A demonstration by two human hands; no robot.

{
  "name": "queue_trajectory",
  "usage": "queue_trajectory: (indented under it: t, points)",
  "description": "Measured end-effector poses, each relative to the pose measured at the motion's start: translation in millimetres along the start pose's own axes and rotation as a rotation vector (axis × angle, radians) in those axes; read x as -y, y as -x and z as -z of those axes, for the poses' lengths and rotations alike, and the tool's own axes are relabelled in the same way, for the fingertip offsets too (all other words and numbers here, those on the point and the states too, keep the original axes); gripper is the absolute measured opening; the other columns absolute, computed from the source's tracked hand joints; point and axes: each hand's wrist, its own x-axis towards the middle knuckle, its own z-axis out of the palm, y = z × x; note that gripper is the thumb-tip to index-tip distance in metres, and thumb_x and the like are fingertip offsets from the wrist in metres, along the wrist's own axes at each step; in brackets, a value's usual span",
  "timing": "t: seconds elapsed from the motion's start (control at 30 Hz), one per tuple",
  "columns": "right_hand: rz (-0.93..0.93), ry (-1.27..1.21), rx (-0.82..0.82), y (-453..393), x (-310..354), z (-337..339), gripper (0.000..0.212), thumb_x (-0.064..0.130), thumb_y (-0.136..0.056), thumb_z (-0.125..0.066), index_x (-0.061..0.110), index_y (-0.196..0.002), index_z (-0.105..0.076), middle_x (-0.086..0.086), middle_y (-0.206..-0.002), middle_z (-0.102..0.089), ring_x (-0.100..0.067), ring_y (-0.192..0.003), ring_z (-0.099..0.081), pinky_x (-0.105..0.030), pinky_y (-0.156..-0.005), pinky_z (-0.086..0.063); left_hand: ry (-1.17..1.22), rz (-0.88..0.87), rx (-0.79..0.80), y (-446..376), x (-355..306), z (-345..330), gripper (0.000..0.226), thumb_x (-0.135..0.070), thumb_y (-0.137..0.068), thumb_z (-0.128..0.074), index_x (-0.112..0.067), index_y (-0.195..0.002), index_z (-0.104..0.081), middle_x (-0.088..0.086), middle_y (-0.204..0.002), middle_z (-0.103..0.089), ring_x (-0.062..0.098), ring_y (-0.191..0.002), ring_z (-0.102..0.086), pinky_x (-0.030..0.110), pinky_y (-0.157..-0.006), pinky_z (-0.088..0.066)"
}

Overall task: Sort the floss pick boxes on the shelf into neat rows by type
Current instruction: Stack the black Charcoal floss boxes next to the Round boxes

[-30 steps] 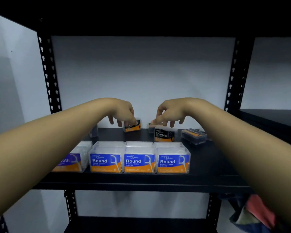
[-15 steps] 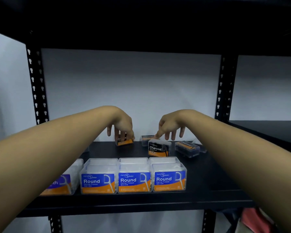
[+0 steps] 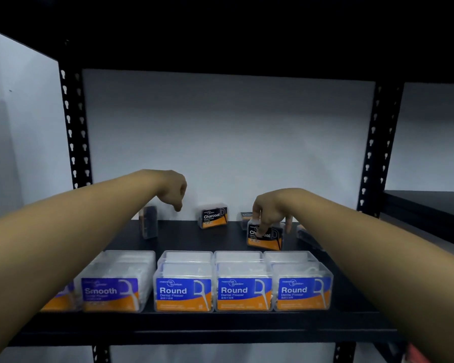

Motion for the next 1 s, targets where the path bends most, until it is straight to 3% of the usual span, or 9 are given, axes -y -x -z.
queue_trajectory:
  t: [0.03,0.13,0.27,0.37,0.47,0.63,0.73,0.87,1.0]
  points:
    - [0.005,-0.011,0.003,-3,2,0,0.055,0.029,-0.077,-0.090,0.019,-0.124,-0.063,-0.010,-0.137,-0.054,-0.044,-0.109,-0.067,-0.048,-0.064,-0.066,0.009,0.012,0.014,1,7,-2,0.045,-0.043,-0.079,-0.078,-0.020,-0.115,-0.065,-0.002,-0.121,-0.064,0.022,-0.107,-0.061,0.034,-0.086,-0.054]
    - [0.011,-0.029,0.014,-6,5,2,0.060,0.026,-0.076,-0.091,0.016,-0.128,-0.063,-0.009,-0.132,-0.056,-0.040,-0.112,-0.066,-0.048,-0.063,-0.065,0.082,0.101,0.058,1,23,-11,0.055,-0.053,-0.082,-0.073,-0.014,-0.119,-0.064,0.002,-0.121,-0.063,0.026,-0.109,-0.062,0.028,-0.060,-0.045]
    - [0.011,-0.038,0.051,-5,7,5,0.050,0.022,-0.075,-0.092,0.017,-0.117,-0.065,-0.008,-0.123,-0.061,-0.036,-0.109,-0.067,-0.051,-0.066,-0.065,0.159,0.242,0.014,-7,35,-29,0.052,-0.056,-0.086,-0.065,-0.006,-0.103,-0.063,0.007,-0.097,-0.065,0.025,-0.084,-0.065,0.032,-0.072,-0.052]
    - [0.014,-0.056,0.065,-7,8,7,0.051,0.020,-0.074,-0.093,0.019,-0.117,-0.065,-0.007,-0.119,-0.061,-0.035,-0.110,-0.066,-0.050,-0.064,-0.065,0.242,0.323,0.062,-14,39,-36,0.043,-0.042,-0.089,-0.068,-0.004,-0.104,-0.058,0.015,-0.104,-0.068,0.030,-0.073,-0.071,0.035,-0.068,-0.061]
    - [0.011,-0.071,0.076,-9,7,7,0.054,0.019,-0.074,-0.093,0.020,-0.120,-0.064,-0.004,-0.113,-0.060,-0.035,-0.112,-0.065,-0.050,-0.065,-0.065,0.318,0.281,0.074,-22,41,-36,0.044,-0.036,-0.082,-0.078,-0.001,-0.105,-0.066,0.018,-0.097,-0.074,0.032,-0.075,-0.077,0.038,-0.070,-0.065]
    - [0.029,-0.075,0.079,-16,4,5,0.054,0.020,-0.073,-0.094,0.021,-0.118,-0.063,-0.003,-0.111,-0.061,-0.035,-0.112,-0.065,-0.051,-0.067,-0.065,0.377,0.117,0.091,-23,22,-27,0.062,-0.022,-0.065,-0.095,-0.006,-0.117,-0.064,0.009,-0.094,-0.074,0.016,-0.055,-0.069,0.025,-0.061,-0.062]
    - [0.033,-0.036,0.087,-18,4,3,0.047,0.023,-0.072,-0.095,0.019,-0.111,-0.068,-0.002,-0.107,-0.063,-0.034,-0.109,-0.064,-0.051,-0.068,-0.065,0.358,0.048,0.086,-23,8,-29,0.075,-0.021,-0.062,-0.096,-0.005,-0.127,-0.062,0.004,-0.102,-0.066,0.014,-0.063,-0.067,0.020,-0.052,-0.056]
    - [0.050,-0.062,0.103,-25,-1,-2,0.033,0.023,-0.071,-0.095,0.025,-0.096,-0.073,-0.004,-0.105,-0.068,-0.038,-0.109,-0.066,-0.044,-0.058,-0.064,0.240,-0.082,-0.042,-25,-5,-28,0.085,-0.043,-0.054,-0.094,-0.016,-0.130,-0.067,-0.002,-0.116,-0.067,0.019,-0.101,-0.065,0.032,-0.085,-0.059]
    - [0.059,-0.094,0.120,-27,-4,-4,0.033,0.023,-0.072,-0.095,0.025,-0.098,-0.076,-0.004,-0.102,-0.072,-0.037,-0.104,-0.070,-0.042,-0.057,-0.064,0.150,-0.186,-0.121,-22,-18,-28,0.079,-0.039,-0.057,-0.089,-0.020,-0.131,-0.067,-0.001,-0.123,-0.066,0.018,-0.103,-0.061,0.028,-0.086,-0.056]
